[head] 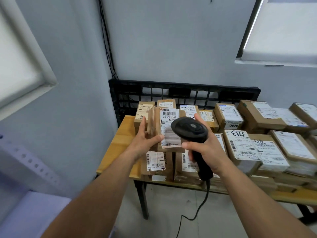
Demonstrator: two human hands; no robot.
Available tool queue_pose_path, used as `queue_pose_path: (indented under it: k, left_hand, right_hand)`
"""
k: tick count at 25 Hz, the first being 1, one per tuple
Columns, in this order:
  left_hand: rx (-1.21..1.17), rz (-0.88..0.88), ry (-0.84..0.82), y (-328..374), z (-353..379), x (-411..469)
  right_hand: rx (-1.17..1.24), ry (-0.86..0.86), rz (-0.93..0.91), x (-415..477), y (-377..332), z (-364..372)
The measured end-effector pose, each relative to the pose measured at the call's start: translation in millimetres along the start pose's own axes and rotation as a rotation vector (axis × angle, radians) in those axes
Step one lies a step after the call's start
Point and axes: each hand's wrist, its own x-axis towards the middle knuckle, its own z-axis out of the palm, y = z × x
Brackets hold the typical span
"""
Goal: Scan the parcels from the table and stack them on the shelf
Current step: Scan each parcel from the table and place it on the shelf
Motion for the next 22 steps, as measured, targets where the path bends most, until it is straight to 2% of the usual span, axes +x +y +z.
queue_pose_path:
  k: [10,16,22]
  left_hand:
    - [-0.051,0.101,0.172,8.1,-28.2,-18.7]
    - [-0.04,0.086,0.189,3.7,-24.8,-37.5]
    - [-0.036,0.056,0.212,0.5,-17.1,-53.1]
  right_hand:
    - [0.088,-0.11,-0.051,-41.4,-39.7,10.2]
    - [0.09,-0.163,-0.126,-64.7,-58.7,9.8]
    - [0.042,-0.197,-0.126,-77.7,-56.9,0.8]
